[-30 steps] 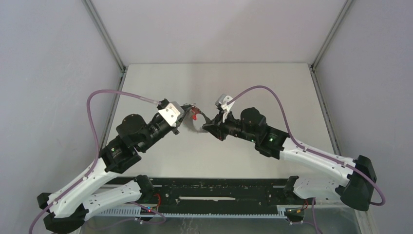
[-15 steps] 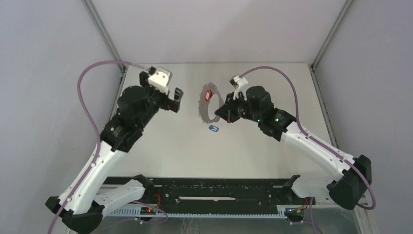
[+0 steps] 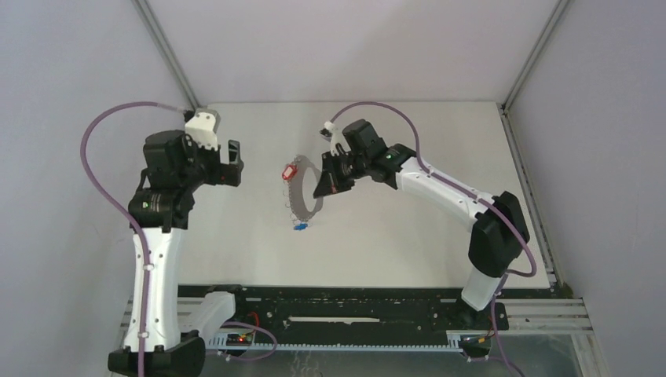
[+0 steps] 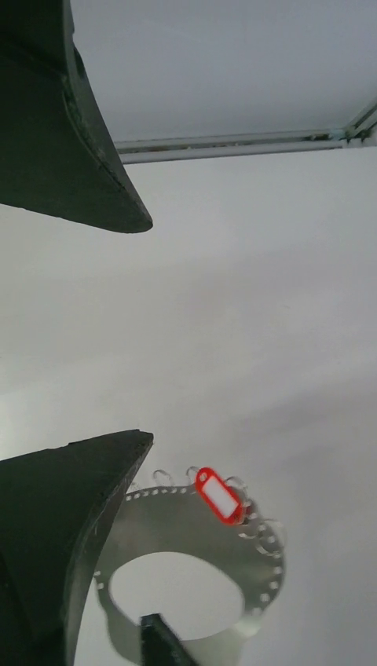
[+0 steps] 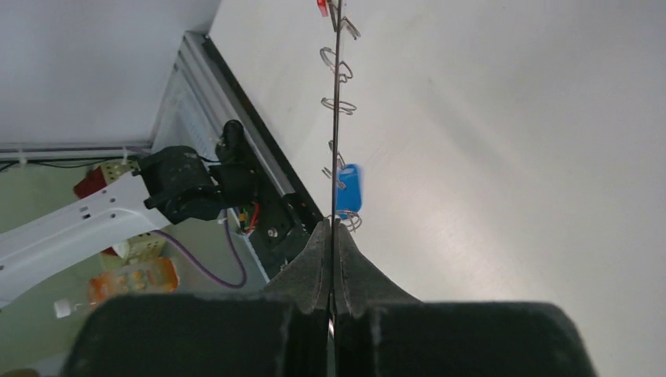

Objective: Put the keys on the keyring

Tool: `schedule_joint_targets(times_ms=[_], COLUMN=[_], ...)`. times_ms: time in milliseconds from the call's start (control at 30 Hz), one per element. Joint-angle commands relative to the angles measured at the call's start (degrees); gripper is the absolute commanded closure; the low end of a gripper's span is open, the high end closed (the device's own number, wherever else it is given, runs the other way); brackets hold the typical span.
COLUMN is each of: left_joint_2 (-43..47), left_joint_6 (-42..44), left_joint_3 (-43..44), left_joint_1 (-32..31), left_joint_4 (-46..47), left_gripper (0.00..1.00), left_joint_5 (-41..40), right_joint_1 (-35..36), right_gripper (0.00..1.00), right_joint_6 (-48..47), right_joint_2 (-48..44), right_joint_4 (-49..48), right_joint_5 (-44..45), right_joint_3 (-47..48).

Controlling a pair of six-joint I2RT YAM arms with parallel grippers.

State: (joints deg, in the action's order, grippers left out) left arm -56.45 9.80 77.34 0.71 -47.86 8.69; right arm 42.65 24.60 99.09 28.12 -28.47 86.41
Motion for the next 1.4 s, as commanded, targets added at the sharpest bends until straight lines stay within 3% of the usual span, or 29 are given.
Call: schedule_joint_targets(times_ms=[0, 200, 567, 633, 700, 767, 967, 1133, 1300, 1367], left_joint_2=[5.1, 5.4, 4.6, 4.3, 3.8, 2.7, 1.4, 1.8, -2.8, -5.0], left_joint_6=[2.7, 3.2, 1.1, 0.9, 0.6, 0.4, -3.6, -8.7, -9.0, -9.4], left_joint_3=[-8.5, -14.9, -20.8, -21.6, -22.3, -22.6, -26.7, -33.6, -39.4, -41.7], left_joint_1=[1.6, 1.6, 1.7, 1.9, 2.2, 2.6, 4.0, 4.4, 4.5, 4.7], left_joint_4=[2.0, 3.8, 12.0, 13.3, 14.7, 15.5, 25.2, 39.6, 50.6, 55.1], left_gripper=[0.00, 0.00, 0.00, 0.00, 0.00, 0.00, 0.00, 0.00, 0.00, 0.00], left_joint_5=[5.4, 6.9, 6.9, 6.8, 6.9, 7.6, 9.2, 4.4, 1.6, -0.4], right_joint_1=[-4.8, -10.4, -15.3, -15.7, -16.3, -17.3, -20.7, -22.4, -29.3, -31.8], right_gripper=[1.00, 1.00, 0.98, 0.77, 0.34, 0.02, 0.03, 0.00, 0.00, 0.00], right_joint_6=[1.8, 4.5, 1.1, -0.1, -0.6, -0.7, -4.2, -7.5, -4.3, -7.0], right_joint_2=[4.5, 13.7, 18.1, 17.8, 17.1, 15.8, 2.8, -17.9, -25.7, -28.6], right_joint_4=[-9.1, -12.7, -11.3, -9.9, -8.5, -6.8, -7.2, -15.0, -16.7, -21.8], right_joint_5=[-9.9, -11.6, -8.1, -5.7, -3.9, -2.3, 7.4, 27.9, 42.6, 47.3], right_joint_3=[0.1, -2.8, -4.7, -5.1, -5.1, -5.2, -10.9, -23.2, -31.8, -36.7])
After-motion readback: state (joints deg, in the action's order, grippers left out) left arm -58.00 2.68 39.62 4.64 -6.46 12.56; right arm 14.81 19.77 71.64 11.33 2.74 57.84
